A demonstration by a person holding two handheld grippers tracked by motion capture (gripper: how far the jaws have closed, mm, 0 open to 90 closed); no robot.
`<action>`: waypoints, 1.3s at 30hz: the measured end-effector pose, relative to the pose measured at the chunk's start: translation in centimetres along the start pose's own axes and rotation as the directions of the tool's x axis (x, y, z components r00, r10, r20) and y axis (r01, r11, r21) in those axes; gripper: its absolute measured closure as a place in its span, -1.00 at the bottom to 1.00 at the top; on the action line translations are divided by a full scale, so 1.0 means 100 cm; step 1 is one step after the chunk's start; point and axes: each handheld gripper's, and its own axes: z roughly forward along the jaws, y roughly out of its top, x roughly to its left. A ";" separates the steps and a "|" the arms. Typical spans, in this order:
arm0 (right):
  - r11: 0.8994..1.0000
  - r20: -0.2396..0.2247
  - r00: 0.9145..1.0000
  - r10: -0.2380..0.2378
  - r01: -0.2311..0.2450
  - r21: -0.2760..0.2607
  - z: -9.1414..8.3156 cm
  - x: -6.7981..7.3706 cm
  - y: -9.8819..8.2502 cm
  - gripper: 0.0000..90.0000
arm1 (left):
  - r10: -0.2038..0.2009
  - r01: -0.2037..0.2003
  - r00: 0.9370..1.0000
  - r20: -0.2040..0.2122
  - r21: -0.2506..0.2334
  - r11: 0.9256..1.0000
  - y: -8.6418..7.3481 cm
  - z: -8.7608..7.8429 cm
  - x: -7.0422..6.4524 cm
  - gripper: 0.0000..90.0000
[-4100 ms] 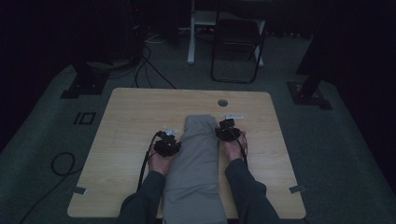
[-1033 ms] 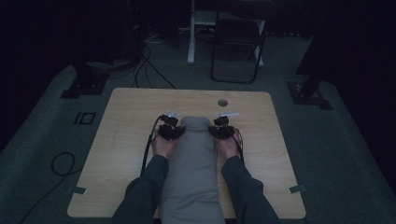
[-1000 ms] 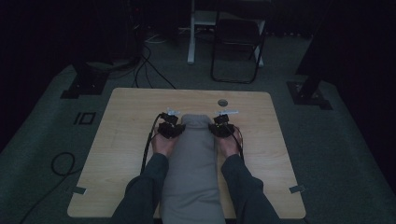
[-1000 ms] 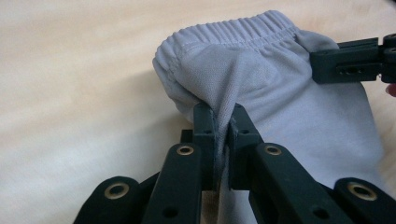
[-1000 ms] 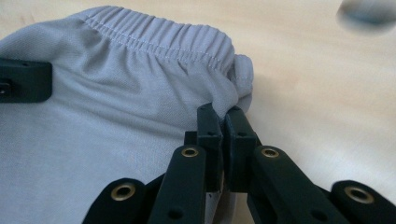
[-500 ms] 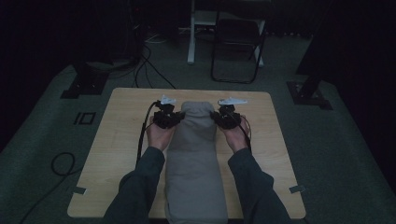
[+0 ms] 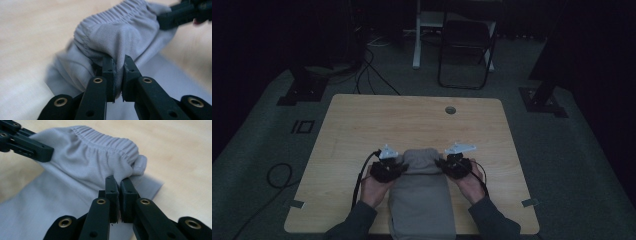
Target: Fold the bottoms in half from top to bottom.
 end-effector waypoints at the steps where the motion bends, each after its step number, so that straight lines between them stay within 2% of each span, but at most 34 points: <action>1: 1.000 -0.014 1.000 0.000 0.000 0.021 0.002 0.004 -0.008 0.94 | 0.003 -0.004 1.000 0.007 0.019 1.000 -0.007 0.002 -0.003 0.82; 5: 0.994 -0.045 0.999 -0.010 0.015 0.112 0.012 0.014 -0.040 0.93 | 0.029 -0.028 1.000 -0.005 0.092 0.995 -0.030 0.012 -0.012 0.82; 6: 0.991 -0.043 0.999 -0.013 0.019 0.131 0.015 0.016 -0.045 0.93 | 0.025 -0.024 1.000 -0.010 0.100 0.995 -0.035 0.015 -0.013 0.82; 7: 0.990 -0.041 0.999 -0.016 0.022 0.138 0.017 0.017 -0.049 0.93 | 0.031 -0.029 0.999 -0.017 0.099 0.995 -0.040 0.017 -0.014 0.82; 8: 0.992 -0.046 0.999 -0.008 0.014 0.129 0.017 0.016 -0.050 0.92 | 0.038 -0.036 0.999 -0.030 0.069 0.997 -0.043 0.018 -0.016 0.82; 9: 0.992 -0.045 0.999 -0.010 0.015 0.129 0.017 0.016 -0.050 0.92 | 0.050 -0.047 0.998 -0.043 0.061 0.997 -0.045 0.017 -0.018 0.83; 12: 0.992 -0.022 0.999 -0.034 0.037 0.122 0.022 0.016 -0.047 0.91 | 0.095 -0.090 0.990 -0.100 0.052 0.995 -0.045 0.020 -0.023 0.83; 13: 0.992 -0.016 0.999 -0.040 0.042 0.121 0.023 0.015 -0.045 0.91 | 0.094 -0.090 0.989 -0.115 0.042 0.995 -0.045 0.021 -0.022 0.83; 16: 0.991 0.024 0.997 -0.074 0.071 0.111 0.031 0.015 -0.040 0.91 | 0.054 -0.054 0.991 -0.125 0.003 0.999 -0.043 0.026 -0.014 0.84; 18: 0.992 0.040 0.996 -0.081 0.076 0.099 0.036 0.012 -0.035 0.91 | 0.040 -0.042 0.990 -0.133 -0.010 0.999 -0.039 0.030 -0.005 0.84; 22: 0.996 0.053 0.998 -0.041 0.037 0.083 0.050 -0.002 -0.023 0.91 | 0.032 -0.035 0.985 -0.168 -0.016 0.999 -0.026 0.041 0.011 0.85; 28: 0.997 0.104 0.995 -0.016 0.008 0.074 0.072 -0.019 0.000 0.91 | 0.016 -0.020 0.978 -0.206 -0.015 1.000 -0.002 0.058 0.040 0.84; 30: 0.997 0.108 0.994 -0.005 -0.002 0.071 0.075 -0.022 0.003 0.91 | 0.016 -0.020 0.978 -0.206 -0.015 1.000 -0.002 0.058 0.040 0.84; 31: 0.998 0.119 0.993 0.009 -0.017 0.066 0.082 -0.028 0.011 0.91 | 0.013 -0.015 0.974 -0.224 -0.008 1.000 0.009 0.065 0.052 0.84; 32: 0.998 0.121 0.993 0.016 -0.024 0.065 0.084 -0.029 0.012 0.91 | 0.012 -0.013 0.971 -0.238 -0.003 1.000 0.014 0.069 0.056 0.84; 35: 0.996 0.134 0.989 0.063 -0.070 0.052 0.095 -0.038 0.023 0.91 | -0.003 0.005 0.966 -0.260 0.008 1.000 0.026 0.077 0.067 0.84; 39: 0.994 0.163 0.983 0.084 -0.094 0.058 0.106 -0.048 0.037 0.91 | -0.022 0.032 0.959 -0.284 0.031 0.999 0.042 0.086 0.080 0.84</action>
